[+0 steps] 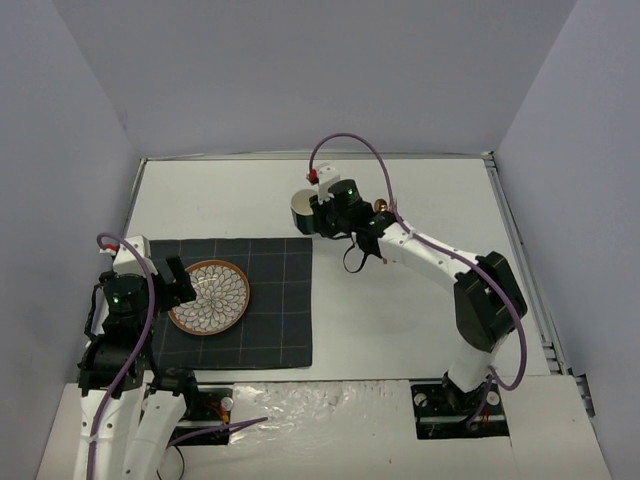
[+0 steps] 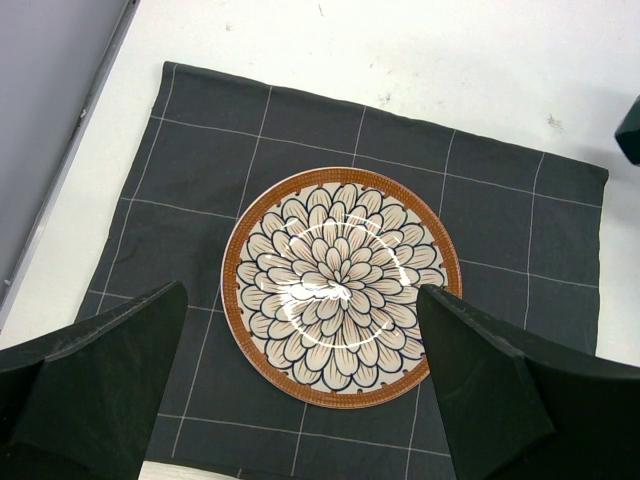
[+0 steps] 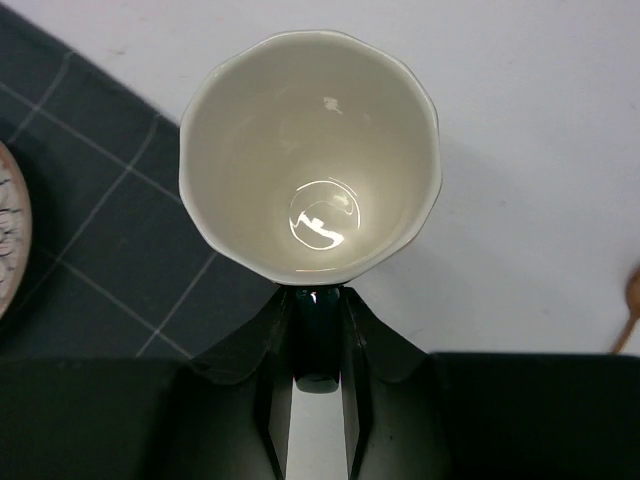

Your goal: Set the dinner table for one person

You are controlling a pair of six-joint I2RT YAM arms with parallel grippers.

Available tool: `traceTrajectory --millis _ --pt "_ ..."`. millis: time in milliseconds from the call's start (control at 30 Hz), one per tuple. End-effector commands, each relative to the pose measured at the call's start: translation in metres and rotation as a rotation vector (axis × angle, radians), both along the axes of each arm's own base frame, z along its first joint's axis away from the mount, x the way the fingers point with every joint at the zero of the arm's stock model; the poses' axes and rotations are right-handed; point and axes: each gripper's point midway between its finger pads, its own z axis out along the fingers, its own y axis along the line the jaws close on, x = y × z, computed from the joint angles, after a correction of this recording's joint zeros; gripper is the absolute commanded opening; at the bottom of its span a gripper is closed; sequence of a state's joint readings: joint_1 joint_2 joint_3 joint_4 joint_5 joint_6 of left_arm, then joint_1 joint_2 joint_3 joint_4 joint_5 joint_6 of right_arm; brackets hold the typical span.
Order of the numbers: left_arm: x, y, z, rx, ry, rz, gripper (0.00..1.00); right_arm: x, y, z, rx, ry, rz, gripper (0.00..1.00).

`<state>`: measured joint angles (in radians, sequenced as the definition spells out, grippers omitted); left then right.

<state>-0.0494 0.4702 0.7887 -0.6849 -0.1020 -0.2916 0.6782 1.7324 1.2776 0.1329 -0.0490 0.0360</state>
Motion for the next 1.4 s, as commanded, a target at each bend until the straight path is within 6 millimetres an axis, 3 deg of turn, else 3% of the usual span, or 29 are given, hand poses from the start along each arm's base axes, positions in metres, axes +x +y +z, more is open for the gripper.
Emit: traceTrajectory --millis 0,233,667,867,967,1067,1200,1367 --pt "0.007 0.002 0.014 -0.002 -0.044 0.009 0.97 -0.011 0.045 0.085 0.209 -0.205 0.122 0.00" --pt "0.007 0.001 0.014 -0.002 -0.044 0.007 0.97 -0.019 0.066 0.062 0.213 -0.158 0.167 0.00" --pt "0.007 0.001 0.014 -0.003 -0.044 0.006 0.97 -0.022 0.073 0.009 0.173 -0.104 0.169 0.00" --pt "0.007 0.001 0.013 -0.003 -0.043 0.006 0.97 -0.026 0.066 -0.010 0.134 -0.074 0.156 0.01" --pt "0.007 0.001 0.014 -0.004 -0.045 0.004 0.97 -0.029 0.059 -0.012 0.123 -0.073 0.144 0.35" --pt "0.007 0.000 0.014 -0.006 -0.047 0.003 0.97 -0.031 0.047 -0.010 0.104 -0.074 0.113 0.57" --pt "0.007 0.000 0.014 -0.006 -0.047 0.000 0.97 -0.029 0.020 0.000 0.080 -0.081 0.035 0.72" --pt "0.007 -0.001 0.014 -0.008 -0.049 -0.005 0.97 -0.012 -0.034 0.031 0.084 -0.107 -0.130 0.83"
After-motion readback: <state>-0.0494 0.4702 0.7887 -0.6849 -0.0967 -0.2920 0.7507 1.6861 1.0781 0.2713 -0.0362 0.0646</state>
